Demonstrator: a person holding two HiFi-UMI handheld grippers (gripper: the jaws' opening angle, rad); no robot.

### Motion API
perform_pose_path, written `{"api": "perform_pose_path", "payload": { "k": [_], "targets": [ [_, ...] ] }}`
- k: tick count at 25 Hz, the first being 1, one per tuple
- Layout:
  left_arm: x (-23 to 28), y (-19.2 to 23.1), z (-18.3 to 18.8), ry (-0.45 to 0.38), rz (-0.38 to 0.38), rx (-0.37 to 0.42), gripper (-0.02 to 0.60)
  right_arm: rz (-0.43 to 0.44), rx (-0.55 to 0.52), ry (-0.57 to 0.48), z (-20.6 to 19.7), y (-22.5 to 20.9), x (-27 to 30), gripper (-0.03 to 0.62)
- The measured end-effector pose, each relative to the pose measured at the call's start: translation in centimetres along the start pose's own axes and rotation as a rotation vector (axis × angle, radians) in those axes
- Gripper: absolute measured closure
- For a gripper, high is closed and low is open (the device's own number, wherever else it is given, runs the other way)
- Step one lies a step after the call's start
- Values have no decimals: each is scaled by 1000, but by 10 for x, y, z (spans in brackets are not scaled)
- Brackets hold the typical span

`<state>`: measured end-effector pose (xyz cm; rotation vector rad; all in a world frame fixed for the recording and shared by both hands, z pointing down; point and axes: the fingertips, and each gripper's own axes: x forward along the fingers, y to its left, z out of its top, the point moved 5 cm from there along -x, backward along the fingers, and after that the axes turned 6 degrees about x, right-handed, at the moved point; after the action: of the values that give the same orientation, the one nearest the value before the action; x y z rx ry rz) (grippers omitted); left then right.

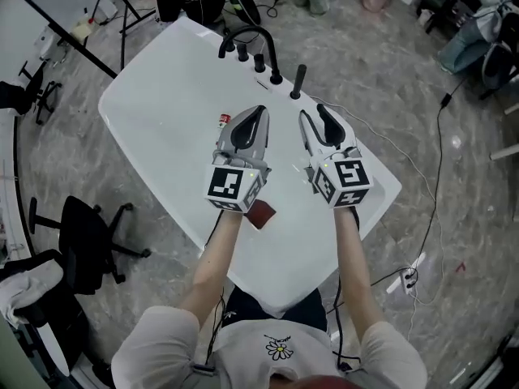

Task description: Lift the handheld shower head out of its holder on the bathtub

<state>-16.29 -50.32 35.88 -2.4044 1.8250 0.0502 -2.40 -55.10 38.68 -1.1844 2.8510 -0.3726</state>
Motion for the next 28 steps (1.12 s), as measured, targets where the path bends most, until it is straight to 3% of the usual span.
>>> {"api": "perform_pose_path", "payload": {
  "k": [7,13,19,24,27,28],
  "targets": [
    [52,40,-97,7,62,-82,581,-62,11,106,-88,-76,98,381],
    [69,51,-166,33,33,-115,581,-128,39,173,-167,-134,173,339],
    [64,55,-222,75,-6,-123,581,-170,43,233,-227,-172,213,329],
    [61,79,-251,78,38,-132,581,-197,14,264,-252,-186,236,359],
    [59,92,-261,70,77,-150,581,-218,13,287,-263,-191,248,440],
    [58,94,-264,73,90,-159,581,-231,17,289,-264,-192,249,439]
  ]
}}
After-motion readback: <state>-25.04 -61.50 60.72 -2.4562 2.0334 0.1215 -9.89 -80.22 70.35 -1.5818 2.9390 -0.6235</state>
